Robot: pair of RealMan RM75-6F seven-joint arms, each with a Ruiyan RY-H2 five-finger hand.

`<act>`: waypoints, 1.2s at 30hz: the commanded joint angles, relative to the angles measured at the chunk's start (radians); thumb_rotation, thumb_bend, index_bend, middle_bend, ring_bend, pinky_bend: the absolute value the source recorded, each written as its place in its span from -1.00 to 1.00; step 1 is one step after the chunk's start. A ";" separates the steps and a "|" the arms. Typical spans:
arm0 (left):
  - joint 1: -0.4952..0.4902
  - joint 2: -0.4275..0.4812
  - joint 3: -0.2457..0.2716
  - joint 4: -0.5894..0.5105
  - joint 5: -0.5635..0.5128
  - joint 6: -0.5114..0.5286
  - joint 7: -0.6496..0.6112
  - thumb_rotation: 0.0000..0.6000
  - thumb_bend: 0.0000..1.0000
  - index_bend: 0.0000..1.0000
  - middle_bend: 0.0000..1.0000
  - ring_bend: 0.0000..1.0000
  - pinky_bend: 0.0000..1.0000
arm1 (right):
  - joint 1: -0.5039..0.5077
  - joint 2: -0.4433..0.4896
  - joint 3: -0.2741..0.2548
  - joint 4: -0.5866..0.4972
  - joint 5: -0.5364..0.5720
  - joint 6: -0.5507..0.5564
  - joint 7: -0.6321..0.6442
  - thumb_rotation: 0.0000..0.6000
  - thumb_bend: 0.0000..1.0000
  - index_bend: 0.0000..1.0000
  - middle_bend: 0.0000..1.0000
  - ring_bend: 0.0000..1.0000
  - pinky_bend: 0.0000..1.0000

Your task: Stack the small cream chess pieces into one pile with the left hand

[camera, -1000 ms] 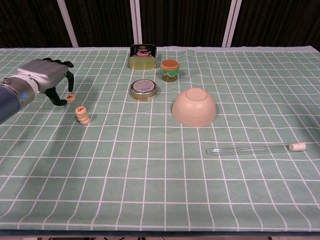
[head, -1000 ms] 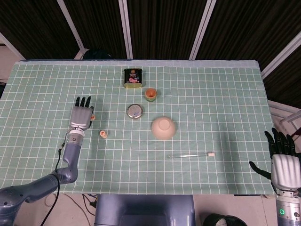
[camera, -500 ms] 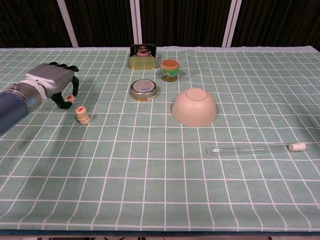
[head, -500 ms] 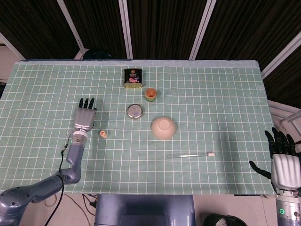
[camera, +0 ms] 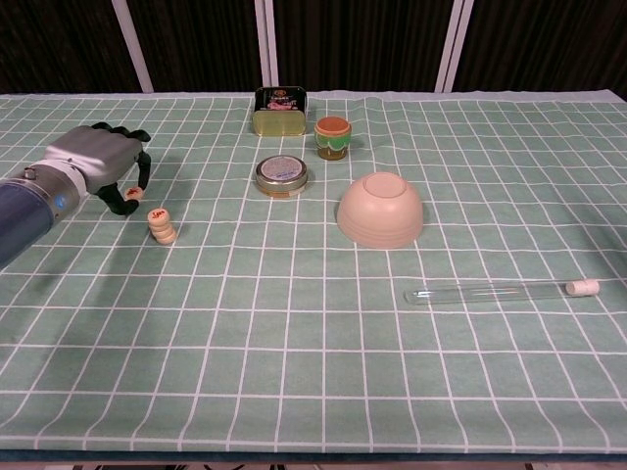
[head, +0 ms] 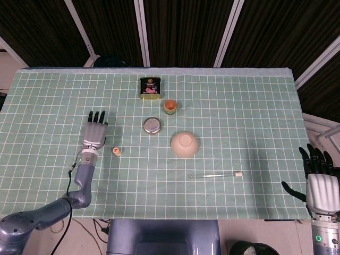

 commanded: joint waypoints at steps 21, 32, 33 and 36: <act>0.015 0.055 -0.012 -0.103 0.012 0.053 0.054 1.00 -0.32 0.01 -0.99 -1.00 -1.00 | 0.000 -0.004 0.004 0.000 0.005 0.003 -0.002 1.00 -0.53 -0.82 -0.97 -1.00 -1.00; 0.045 0.230 -0.010 -0.477 -0.012 0.141 0.174 1.00 -0.32 0.01 -0.99 -1.00 -1.00 | 0.001 -0.004 0.006 0.001 0.006 0.003 -0.002 1.00 -0.54 -0.82 -0.97 -1.00 -1.00; 0.048 0.244 -0.007 -0.510 -0.014 0.143 0.175 1.00 -0.32 0.01 -0.99 -1.00 -1.00 | 0.001 -0.004 0.006 0.001 0.007 0.003 -0.002 1.00 -0.53 -0.82 -0.97 -1.00 -1.00; 0.053 0.277 0.005 -0.581 -0.015 0.154 0.191 1.00 -0.32 0.00 -0.99 -1.00 -1.00 | 0.001 -0.004 0.006 0.001 0.007 0.003 -0.002 1.00 -0.53 -0.82 -0.97 -1.00 -1.00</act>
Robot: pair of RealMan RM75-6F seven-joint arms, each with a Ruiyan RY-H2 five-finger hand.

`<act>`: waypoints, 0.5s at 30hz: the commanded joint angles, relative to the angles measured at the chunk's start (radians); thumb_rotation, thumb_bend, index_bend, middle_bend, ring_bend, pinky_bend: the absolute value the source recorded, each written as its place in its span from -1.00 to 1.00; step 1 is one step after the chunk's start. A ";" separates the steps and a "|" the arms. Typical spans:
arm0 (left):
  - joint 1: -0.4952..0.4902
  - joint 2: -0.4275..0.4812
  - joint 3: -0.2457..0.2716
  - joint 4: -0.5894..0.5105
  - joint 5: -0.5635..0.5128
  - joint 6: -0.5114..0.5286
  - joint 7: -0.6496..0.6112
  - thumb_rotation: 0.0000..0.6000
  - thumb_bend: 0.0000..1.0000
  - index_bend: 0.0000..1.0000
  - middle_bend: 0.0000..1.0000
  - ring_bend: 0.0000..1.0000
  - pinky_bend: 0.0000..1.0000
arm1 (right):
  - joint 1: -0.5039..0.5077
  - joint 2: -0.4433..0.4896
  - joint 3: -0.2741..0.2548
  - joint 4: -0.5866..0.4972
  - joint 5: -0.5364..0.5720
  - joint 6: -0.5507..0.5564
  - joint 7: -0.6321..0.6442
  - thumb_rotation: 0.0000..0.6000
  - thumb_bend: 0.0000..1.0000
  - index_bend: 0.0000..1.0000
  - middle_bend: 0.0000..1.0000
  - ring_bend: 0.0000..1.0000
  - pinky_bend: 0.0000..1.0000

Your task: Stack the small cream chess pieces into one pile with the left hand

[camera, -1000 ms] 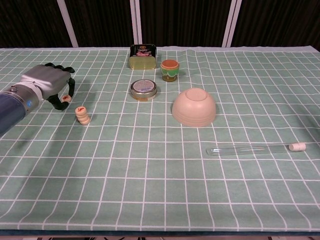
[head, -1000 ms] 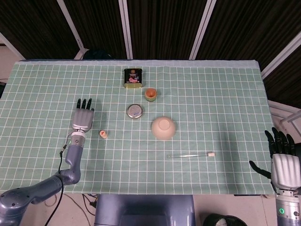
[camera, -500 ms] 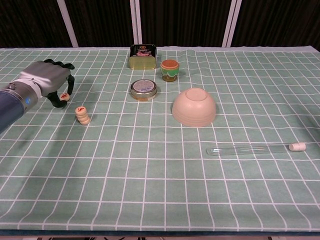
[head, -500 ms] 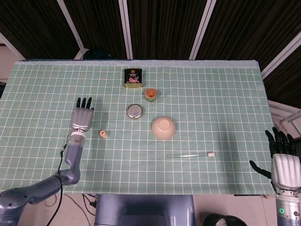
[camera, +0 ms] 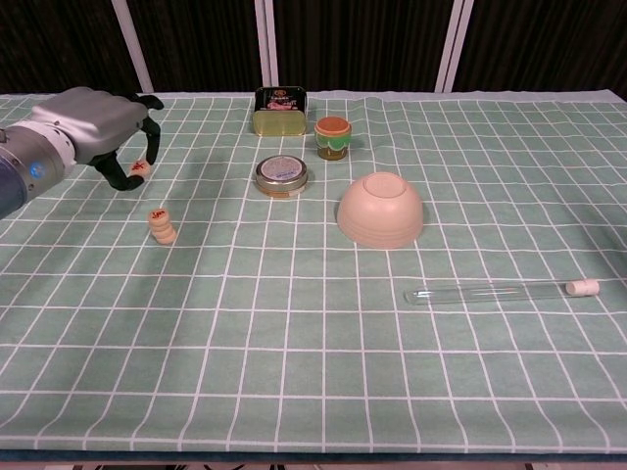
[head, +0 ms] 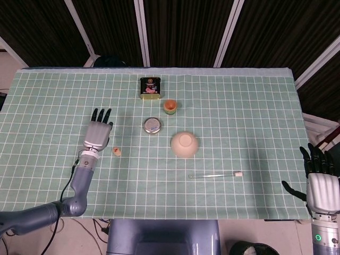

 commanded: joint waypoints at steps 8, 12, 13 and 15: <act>0.023 0.111 0.058 -0.205 -0.013 0.047 0.062 1.00 -0.32 -0.03 -0.99 -1.00 -1.00 | 0.001 -0.001 0.001 0.001 0.000 0.000 -0.001 1.00 -0.54 -0.82 -0.97 -1.00 -1.00; 0.024 0.122 0.077 -0.229 -0.013 0.050 0.062 1.00 -0.32 -0.04 -0.99 -1.00 -1.00 | 0.001 -0.001 0.002 0.001 0.001 0.002 0.000 1.00 -0.53 -0.82 -0.97 -1.00 -1.00; 0.024 0.123 0.081 -0.232 -0.012 0.050 0.060 1.00 -0.32 -0.04 -0.99 -1.00 -1.00 | 0.000 -0.001 0.003 0.001 0.003 0.002 0.001 1.00 -0.54 -0.82 -0.97 -1.00 -1.00; 0.023 0.125 0.088 -0.238 -0.010 0.053 0.059 1.00 -0.32 -0.05 -0.99 -1.00 -1.00 | 0.000 -0.001 0.003 0.001 0.004 0.002 0.002 1.00 -0.53 -0.82 -0.97 -1.00 -1.00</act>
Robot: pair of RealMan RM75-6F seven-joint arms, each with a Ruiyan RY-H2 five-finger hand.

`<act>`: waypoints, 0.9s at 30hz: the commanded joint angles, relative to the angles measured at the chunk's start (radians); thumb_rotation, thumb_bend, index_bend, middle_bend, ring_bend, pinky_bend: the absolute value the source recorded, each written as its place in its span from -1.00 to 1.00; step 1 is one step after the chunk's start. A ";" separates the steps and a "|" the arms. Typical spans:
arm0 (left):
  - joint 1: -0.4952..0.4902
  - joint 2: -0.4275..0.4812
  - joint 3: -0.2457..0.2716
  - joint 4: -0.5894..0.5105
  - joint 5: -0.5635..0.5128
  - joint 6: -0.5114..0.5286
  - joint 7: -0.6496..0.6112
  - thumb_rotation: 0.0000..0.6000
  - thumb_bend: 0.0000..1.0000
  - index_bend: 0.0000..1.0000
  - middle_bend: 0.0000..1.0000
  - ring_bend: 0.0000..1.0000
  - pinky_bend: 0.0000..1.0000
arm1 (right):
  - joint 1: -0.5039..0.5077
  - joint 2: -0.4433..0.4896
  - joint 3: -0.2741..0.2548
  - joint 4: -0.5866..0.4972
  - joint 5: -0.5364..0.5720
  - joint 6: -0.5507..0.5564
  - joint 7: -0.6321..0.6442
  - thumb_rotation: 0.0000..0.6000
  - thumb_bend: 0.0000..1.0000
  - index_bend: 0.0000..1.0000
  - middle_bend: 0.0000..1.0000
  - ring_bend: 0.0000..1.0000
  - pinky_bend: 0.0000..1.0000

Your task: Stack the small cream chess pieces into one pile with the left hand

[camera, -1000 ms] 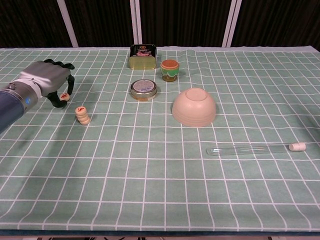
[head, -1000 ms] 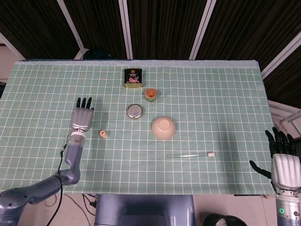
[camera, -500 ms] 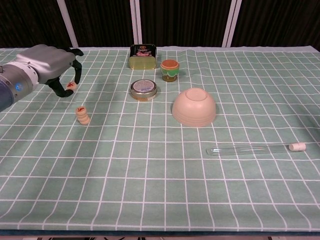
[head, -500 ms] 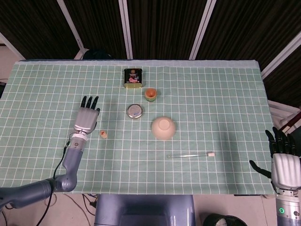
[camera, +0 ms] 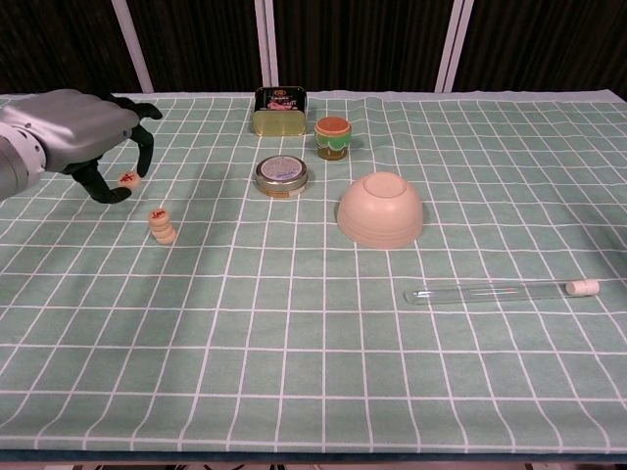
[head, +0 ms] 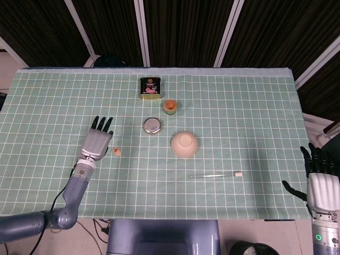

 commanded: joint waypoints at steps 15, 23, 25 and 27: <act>-0.024 -0.048 0.042 0.014 0.006 0.006 0.006 1.00 -0.32 -0.05 -0.99 -1.00 -1.00 | 0.000 0.002 0.002 -0.003 0.007 -0.003 0.003 1.00 -0.53 -0.82 -0.97 -1.00 -1.00; -0.031 -0.065 0.052 0.026 0.002 0.016 0.018 1.00 -0.32 -0.06 -0.99 -1.00 -1.00 | 0.000 0.002 0.002 -0.001 0.005 -0.002 0.003 1.00 -0.53 -0.82 -0.97 -1.00 -1.00; -0.032 -0.066 0.054 0.028 0.000 0.018 0.022 1.00 -0.32 -0.06 -0.99 -1.00 -1.00 | 0.000 0.002 0.002 -0.001 0.006 -0.002 0.003 1.00 -0.53 -0.82 -0.97 -1.00 -1.00; -0.033 -0.069 0.056 0.031 0.000 0.020 0.025 1.00 -0.32 -0.06 -0.99 -1.00 -1.00 | 0.000 0.002 0.002 -0.002 0.006 -0.001 0.003 1.00 -0.53 -0.82 -0.97 -1.00 -1.00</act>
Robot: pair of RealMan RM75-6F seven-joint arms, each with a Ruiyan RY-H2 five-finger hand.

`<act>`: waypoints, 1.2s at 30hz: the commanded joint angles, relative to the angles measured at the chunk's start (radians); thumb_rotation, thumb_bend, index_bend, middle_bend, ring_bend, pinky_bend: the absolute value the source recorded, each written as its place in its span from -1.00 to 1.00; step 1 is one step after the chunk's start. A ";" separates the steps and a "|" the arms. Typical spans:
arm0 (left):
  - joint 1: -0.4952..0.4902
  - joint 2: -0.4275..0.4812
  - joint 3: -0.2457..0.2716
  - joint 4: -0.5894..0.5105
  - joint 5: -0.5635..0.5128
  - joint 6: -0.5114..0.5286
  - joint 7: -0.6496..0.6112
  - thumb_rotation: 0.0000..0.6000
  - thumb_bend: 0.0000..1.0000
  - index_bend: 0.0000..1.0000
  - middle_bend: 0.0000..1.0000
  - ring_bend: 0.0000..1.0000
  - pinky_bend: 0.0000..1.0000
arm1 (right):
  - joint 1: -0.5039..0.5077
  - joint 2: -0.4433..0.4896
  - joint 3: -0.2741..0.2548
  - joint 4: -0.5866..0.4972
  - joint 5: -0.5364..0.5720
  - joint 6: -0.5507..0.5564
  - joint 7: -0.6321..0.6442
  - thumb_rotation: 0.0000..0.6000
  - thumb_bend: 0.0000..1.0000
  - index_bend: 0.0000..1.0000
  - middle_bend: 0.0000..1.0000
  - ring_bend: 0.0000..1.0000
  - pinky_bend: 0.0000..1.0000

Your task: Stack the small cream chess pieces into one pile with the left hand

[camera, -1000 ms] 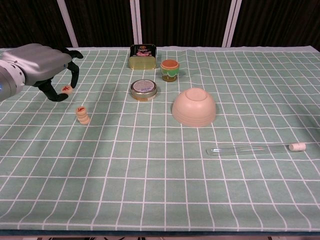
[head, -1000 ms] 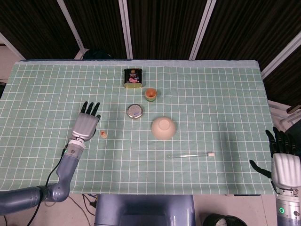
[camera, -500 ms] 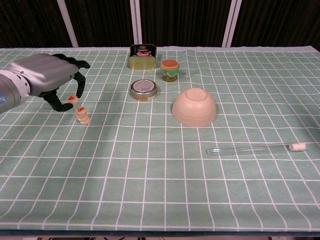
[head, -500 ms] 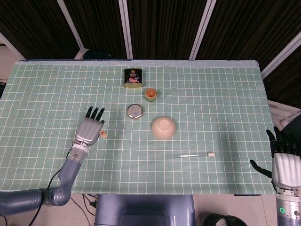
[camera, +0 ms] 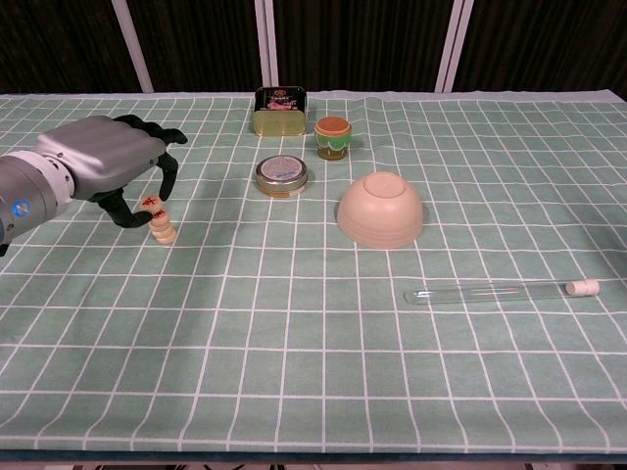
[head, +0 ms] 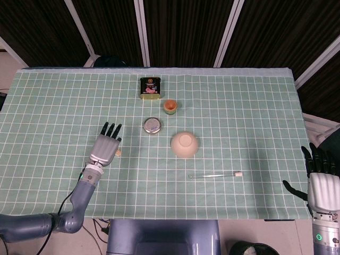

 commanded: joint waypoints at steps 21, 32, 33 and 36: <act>-0.010 -0.022 0.013 0.015 0.000 0.017 0.020 1.00 -0.32 -0.10 -0.99 -1.00 -1.00 | 0.000 0.001 0.001 0.000 0.000 0.002 0.000 1.00 -0.54 -0.82 -0.97 -1.00 -1.00; -0.010 -0.022 0.018 0.014 0.001 0.024 0.029 1.00 -0.32 -0.12 -0.99 -1.00 -1.00 | 0.000 -0.001 0.002 0.002 -0.001 0.004 0.000 1.00 -0.53 -0.82 -0.97 -1.00 -1.00; -0.010 -0.022 0.018 0.014 0.001 0.024 0.029 1.00 -0.32 -0.12 -0.99 -1.00 -1.00 | 0.000 -0.001 0.002 0.002 -0.001 0.004 0.000 1.00 -0.53 -0.82 -0.97 -1.00 -1.00; -0.010 -0.022 0.019 0.013 0.002 0.026 0.030 1.00 -0.32 -0.14 -0.99 -1.00 -1.00 | 0.000 -0.002 0.003 0.002 0.000 0.005 -0.001 1.00 -0.53 -0.82 -0.97 -1.00 -1.00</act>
